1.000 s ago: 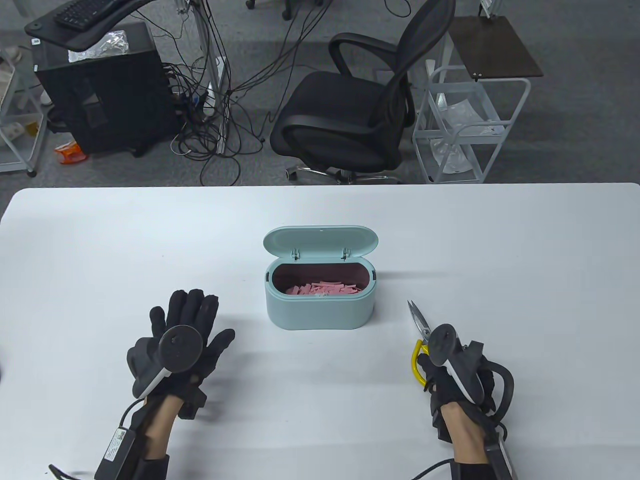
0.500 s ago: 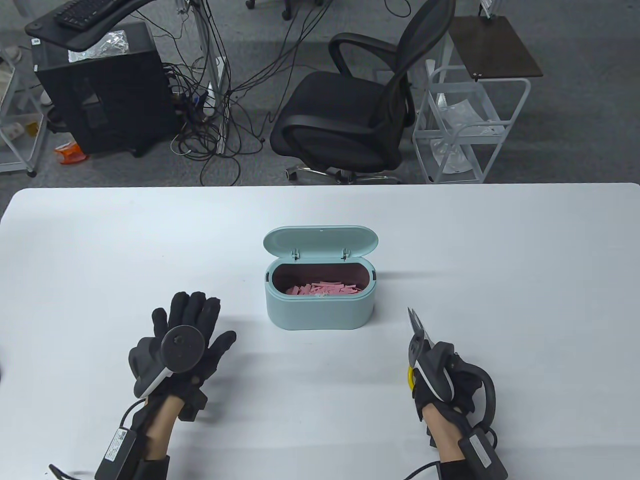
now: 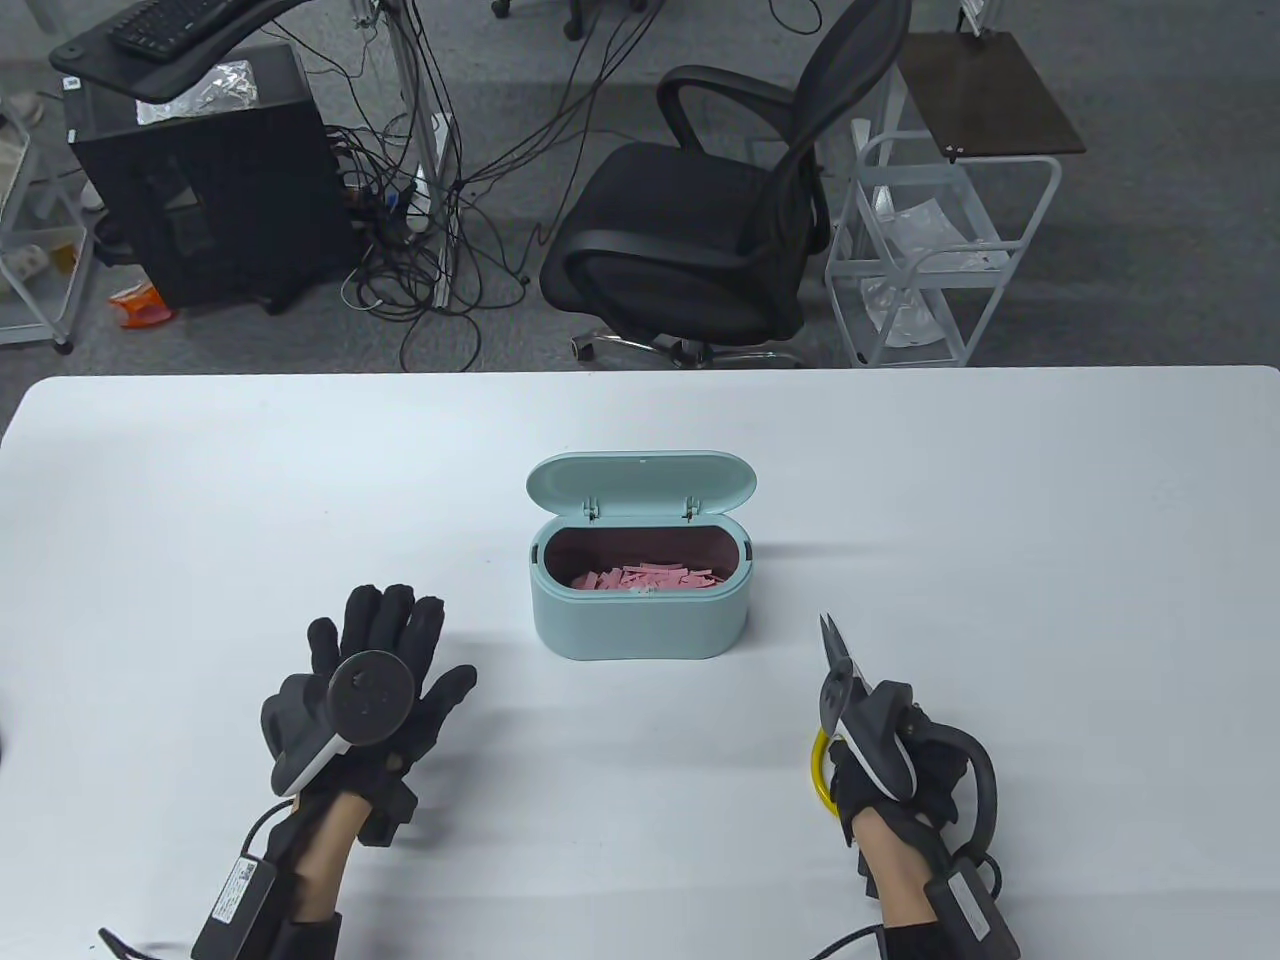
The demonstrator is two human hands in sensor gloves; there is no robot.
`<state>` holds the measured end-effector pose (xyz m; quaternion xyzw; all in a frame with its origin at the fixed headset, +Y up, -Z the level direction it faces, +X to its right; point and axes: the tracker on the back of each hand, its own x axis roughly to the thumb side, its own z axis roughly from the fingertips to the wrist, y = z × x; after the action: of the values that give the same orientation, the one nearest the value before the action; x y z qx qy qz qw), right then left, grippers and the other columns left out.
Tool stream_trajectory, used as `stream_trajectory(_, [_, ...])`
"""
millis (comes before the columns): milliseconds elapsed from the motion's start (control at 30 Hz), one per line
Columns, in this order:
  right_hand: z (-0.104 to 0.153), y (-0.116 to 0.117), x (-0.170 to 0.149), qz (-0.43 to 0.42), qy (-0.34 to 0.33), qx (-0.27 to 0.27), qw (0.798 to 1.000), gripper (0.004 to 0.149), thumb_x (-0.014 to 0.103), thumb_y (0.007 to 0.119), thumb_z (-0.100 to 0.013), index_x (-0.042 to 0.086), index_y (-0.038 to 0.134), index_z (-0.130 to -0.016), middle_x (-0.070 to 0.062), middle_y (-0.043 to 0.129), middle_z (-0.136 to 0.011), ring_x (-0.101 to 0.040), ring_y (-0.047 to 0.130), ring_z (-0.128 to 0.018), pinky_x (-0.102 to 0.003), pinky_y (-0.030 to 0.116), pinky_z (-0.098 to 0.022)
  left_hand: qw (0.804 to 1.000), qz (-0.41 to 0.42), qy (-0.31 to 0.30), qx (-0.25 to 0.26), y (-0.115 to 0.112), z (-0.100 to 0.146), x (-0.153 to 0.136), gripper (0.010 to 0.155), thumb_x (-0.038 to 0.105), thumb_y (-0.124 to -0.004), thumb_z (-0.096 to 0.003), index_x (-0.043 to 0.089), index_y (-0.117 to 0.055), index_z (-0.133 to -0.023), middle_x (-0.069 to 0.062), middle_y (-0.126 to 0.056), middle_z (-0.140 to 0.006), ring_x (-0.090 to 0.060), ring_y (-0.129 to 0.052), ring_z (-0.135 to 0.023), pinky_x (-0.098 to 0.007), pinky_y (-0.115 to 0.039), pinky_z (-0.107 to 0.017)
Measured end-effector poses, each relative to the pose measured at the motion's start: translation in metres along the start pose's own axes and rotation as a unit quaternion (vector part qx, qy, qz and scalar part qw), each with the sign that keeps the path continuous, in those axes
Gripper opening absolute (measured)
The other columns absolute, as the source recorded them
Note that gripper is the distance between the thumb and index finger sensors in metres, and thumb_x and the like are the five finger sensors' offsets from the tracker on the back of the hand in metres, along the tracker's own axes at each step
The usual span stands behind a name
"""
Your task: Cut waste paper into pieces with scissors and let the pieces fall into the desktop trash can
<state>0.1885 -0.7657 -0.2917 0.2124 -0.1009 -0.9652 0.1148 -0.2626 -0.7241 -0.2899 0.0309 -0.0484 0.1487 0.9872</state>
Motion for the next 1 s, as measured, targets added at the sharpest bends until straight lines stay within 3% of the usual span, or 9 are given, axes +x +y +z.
stream_trajectory(100, [0.005,-0.009,0.000,0.005,-0.006,-0.016,1.000,0.068,0.065,0.080,-0.032,0.018,0.086,-0.081,-0.003,0.103,-0.065,-0.021,0.108,-0.042,-0.046,0.080,-0.057,1.000,-0.015,0.005,-0.008,-0.001,0.000,0.001,0.084,0.070,-0.061,-0.0447,0.026,-0.048,-0.115,-0.007,-0.043,-0.126,-0.040,-0.029,-0.115,-0.068,-0.025,-0.075])
stream_trajectory(267, [0.021,-0.049,0.011,-0.066,-0.057,-0.156,0.984,0.068,0.062,0.074,-0.037,0.019,0.079,-0.088,-0.006,0.096,-0.079,-0.029,0.103,-0.059,-0.053,0.074,-0.062,1.000,-0.019,0.002,-0.018,-0.002,-0.003,0.001,0.084,0.070,-0.060,-0.0446,0.026,-0.048,-0.116,-0.007,-0.041,-0.126,-0.040,-0.028,-0.116,-0.069,-0.025,-0.075])
stream_trajectory(367, [0.026,-0.070,0.024,-0.123,-0.102,-0.187,0.969,0.069,0.061,0.068,-0.040,0.018,0.072,-0.094,-0.011,0.088,-0.089,-0.036,0.096,-0.071,-0.057,0.070,-0.064,1.000,-0.015,-0.001,-0.019,-0.002,-0.003,0.002,0.084,0.070,-0.060,-0.0446,0.026,-0.047,-0.116,-0.007,-0.041,-0.126,-0.040,-0.028,-0.115,-0.069,-0.025,-0.075])
stream_trajectory(500, [0.029,-0.102,0.054,-0.139,-0.179,-0.203,0.952,0.076,0.061,0.060,-0.043,0.019,0.050,-0.105,-0.017,0.061,-0.108,-0.045,0.073,-0.091,-0.062,0.061,-0.069,1.000,-0.013,-0.004,-0.018,-0.003,-0.003,0.002,0.084,0.070,-0.060,-0.0447,0.026,-0.048,-0.115,-0.007,-0.042,-0.126,-0.040,-0.028,-0.116,-0.068,-0.025,-0.075])
stream_trajectory(700, [0.027,-0.160,0.097,-0.192,-0.208,-0.200,0.938,0.082,0.063,0.055,-0.043,0.020,0.032,-0.109,-0.017,0.035,-0.118,-0.049,0.041,-0.105,-0.067,0.042,-0.075,1.000,-0.010,-0.002,-0.020,-0.004,-0.002,0.002,0.084,0.070,-0.061,-0.0447,0.026,-0.047,-0.116,-0.007,-0.042,-0.126,-0.040,-0.028,-0.115,-0.069,-0.025,-0.075])
stream_trajectory(867, [0.015,-0.193,0.125,-0.211,-0.214,-0.171,0.938,0.084,0.065,0.054,-0.042,0.023,0.026,-0.109,-0.013,0.028,-0.120,-0.048,0.031,-0.108,-0.069,0.035,-0.077,1.000,-0.009,-0.004,-0.019,-0.004,-0.002,0.003,0.084,0.070,-0.060,-0.0447,0.026,-0.047,-0.116,-0.007,-0.042,-0.126,-0.040,-0.028,-0.116,-0.069,-0.025,-0.075])
stream_trajectory(1000, [0.005,-0.203,0.145,-0.189,-0.228,-0.161,0.942,0.082,0.064,0.053,-0.041,0.026,0.024,-0.108,-0.010,0.024,-0.120,-0.045,0.026,-0.110,-0.069,0.029,-0.078,1.000,-0.009,-0.006,-0.018,-0.004,-0.003,0.003,0.084,0.070,-0.060,-0.0446,0.026,-0.048,-0.116,-0.006,-0.042,-0.126,-0.040,-0.028,-0.116,-0.069,-0.025,-0.075])
